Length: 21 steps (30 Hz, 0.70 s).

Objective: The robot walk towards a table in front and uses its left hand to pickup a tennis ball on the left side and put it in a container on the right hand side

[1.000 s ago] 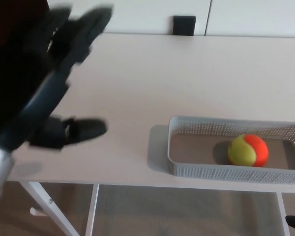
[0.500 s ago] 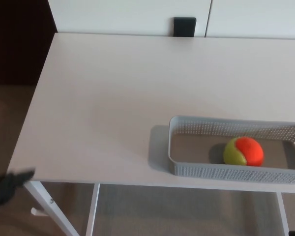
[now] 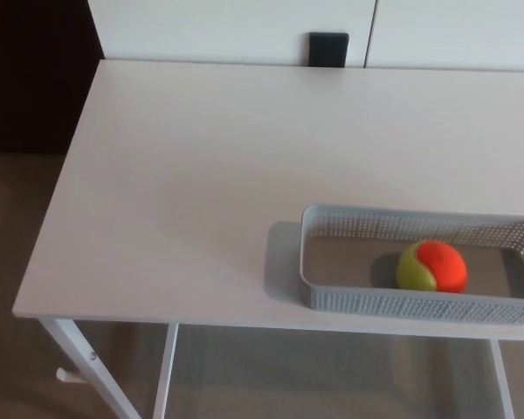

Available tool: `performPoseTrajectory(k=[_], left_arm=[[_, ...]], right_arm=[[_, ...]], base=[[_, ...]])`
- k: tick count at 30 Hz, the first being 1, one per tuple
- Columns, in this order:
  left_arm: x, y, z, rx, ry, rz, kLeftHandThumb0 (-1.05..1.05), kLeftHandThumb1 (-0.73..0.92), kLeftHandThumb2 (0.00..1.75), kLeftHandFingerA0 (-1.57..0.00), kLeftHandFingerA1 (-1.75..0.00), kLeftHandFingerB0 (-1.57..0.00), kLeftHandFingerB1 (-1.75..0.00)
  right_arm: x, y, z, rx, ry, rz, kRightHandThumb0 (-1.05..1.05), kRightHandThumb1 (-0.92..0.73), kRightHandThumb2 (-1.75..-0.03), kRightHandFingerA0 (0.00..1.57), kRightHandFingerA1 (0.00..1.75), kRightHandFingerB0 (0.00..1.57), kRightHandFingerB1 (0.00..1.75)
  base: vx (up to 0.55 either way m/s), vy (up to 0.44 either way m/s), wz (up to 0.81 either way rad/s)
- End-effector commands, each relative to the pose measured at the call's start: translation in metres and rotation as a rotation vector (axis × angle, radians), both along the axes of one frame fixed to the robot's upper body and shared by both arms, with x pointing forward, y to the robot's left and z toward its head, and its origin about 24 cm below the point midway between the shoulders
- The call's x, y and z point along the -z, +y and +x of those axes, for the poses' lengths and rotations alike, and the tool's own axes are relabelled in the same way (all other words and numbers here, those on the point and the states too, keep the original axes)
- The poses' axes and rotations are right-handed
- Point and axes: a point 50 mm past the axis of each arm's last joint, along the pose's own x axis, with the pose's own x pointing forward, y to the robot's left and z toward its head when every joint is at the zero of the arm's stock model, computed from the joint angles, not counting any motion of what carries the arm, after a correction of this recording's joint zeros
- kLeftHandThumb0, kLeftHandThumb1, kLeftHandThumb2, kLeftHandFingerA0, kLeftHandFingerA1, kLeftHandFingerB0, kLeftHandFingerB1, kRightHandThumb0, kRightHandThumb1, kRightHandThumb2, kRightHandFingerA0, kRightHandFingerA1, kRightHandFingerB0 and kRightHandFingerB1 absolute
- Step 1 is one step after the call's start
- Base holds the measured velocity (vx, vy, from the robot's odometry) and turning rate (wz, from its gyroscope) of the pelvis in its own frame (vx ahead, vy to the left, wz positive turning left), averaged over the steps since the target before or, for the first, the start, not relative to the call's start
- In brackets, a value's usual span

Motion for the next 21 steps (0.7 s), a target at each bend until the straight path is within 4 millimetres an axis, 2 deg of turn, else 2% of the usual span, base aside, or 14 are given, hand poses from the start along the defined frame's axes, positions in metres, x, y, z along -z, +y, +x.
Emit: performPoseTrajectory(k=[1, 2, 3, 5, 6, 10, 11, 12, 15, 17, 18, 19, 21], left_arm=[[0.062, 0.021, 0.033, -0.118, 0.03, 0.098, -0.59, 0.57, 0.58, -0.19, -0.41, -0.17, -0.3], [0.068, 0.021, 0.039, -0.164, 0.031, 0.093, -0.59, 0.57, 0.58, -0.19, -0.41, -0.17, -0.3], [0.077, 0.023, 0.047, -0.263, 0.052, 0.037, -0.34, 0.43, 0.96, -0.02, -0.51, 0.0, -0.49], [0.082, 0.025, 0.053, -0.347, 0.057, -0.027, -0.36, 0.43, 0.97, -0.02, -0.52, 0.0, -0.5], [0.085, 0.027, 0.056, -0.402, 0.055, -0.05, -0.72, 0.48, 0.83, 0.0, -0.42, -0.06, -0.36], [0.091, 0.032, 0.059, -0.505, 0.046, -0.08, -0.69, 0.51, 0.88, -0.03, -0.45, -0.04, -0.36], [0.097, 0.033, 0.053, -0.56, 0.065, -0.116, -0.37, 0.45, 1.0, 0.0, -0.5, 0.0, -0.5], [0.101, 0.033, 0.049, -0.588, 0.089, -0.144, -0.7, 0.5, 0.88, -0.07, -0.47, 0.0, -0.35], [0.101, 0.039, 0.044, -0.614, 0.116, -0.151, -0.73, 0.54, 0.85, -0.08, -0.44, -0.04, -0.35], [0.1, 0.044, 0.038, -0.62, 0.123, -0.139, -0.72, 0.51, 0.89, -0.1, -0.47, 0.0, -0.34], [0.098, 0.047, 0.042, -0.649, 0.11, -0.174, -0.74, 0.5, 0.86, 0.0, -0.4, -0.11, -0.28], [0.098, 0.047, 0.044, -0.648, 0.102, -0.18, -0.68, 0.65, 0.6, -0.11, -0.34, -0.1, -0.24], [0.098, 0.047, 0.045, -0.645, 0.097, -0.181, -0.68, 0.65, 0.6, -0.11, -0.34, -0.1, -0.24]], right_arm=[[-0.003, -0.017, -0.015, 0.052, -0.02, -0.034, -0.46, -0.55, -0.57, 0.52, 0.52, 0.33, 0.39], [-0.004, -0.017, -0.015, 0.051, -0.019, -0.035, -0.46, -0.55, -0.57, 0.52, 0.52, 0.33, 0.39], [-0.004, -0.017, -0.015, 0.047, -0.022, -0.035, -0.46, -0.56, -0.57, 0.52, 0.52, 0.33, 0.39], [-0.004, -0.016, -0.012, 0.044, -0.028, -0.033, -0.45, -0.57, -0.57, 0.51, 0.51, 0.33, 0.39], [-0.005, -0.016, -0.011, 0.042, -0.031, -0.033, -0.45, -0.57, -0.57, 0.52, 0.51, 0.33, 0.39], [-0.006, -0.013, -0.002, 0.039, -0.047, -0.031, -0.45, -0.57, -0.57, 0.51, 0.51, 0.34, 0.39], [-0.007, -0.015, 0.0, 0.03, -0.052, -0.045, -0.44, -0.57, -0.57, 0.5, 0.5, 0.33, 0.39], [-0.009, -0.017, 0.001, 0.026, -0.053, -0.05, -0.43, -0.59, -0.57, 0.5, 0.49, 0.32, 0.38], [-0.009, -0.019, 0.002, 0.029, -0.05, -0.041, -0.41, -0.58, -0.57, 0.49, 0.49, 0.33, 0.38], [-0.007, -0.018, -0.003, 0.028, -0.034, -0.043, -0.41, -0.58, -0.57, 0.49, 0.49, 0.33, 0.38], [-0.007, -0.018, -0.001, 0.028, -0.036, -0.045, -0.39, -0.58, -0.57, 0.51, 0.49, 0.34, 0.38], [-0.008, -0.018, 0.0, 0.028, -0.04, -0.045, -0.4, -0.57, -0.57, 0.51, 0.5, 0.34, 0.39], [-0.008, -0.018, 0.0, 0.028, -0.043, -0.045, -0.4, -0.57, -0.57, 0.51, 0.5, 0.34, 0.39]], base=[[0.0, 0.0, 0.0], [0.0, 0.0, 0.0], [0.0, 0.0, 0.0], [0.0, 0.0, 0.0], [0.0, 0.0, 0.0], [0.0, 0.0, 0.0], [0.0, 0.0, 0.0], [0.0, 0.0, 0.0], [0.0, 0.0, 0.0], [0.0, 0.0, 0.0], [0.0, 0.0, 0.0], [0.0, 0.0, 0.0], [0.0, 0.0, 0.0]])
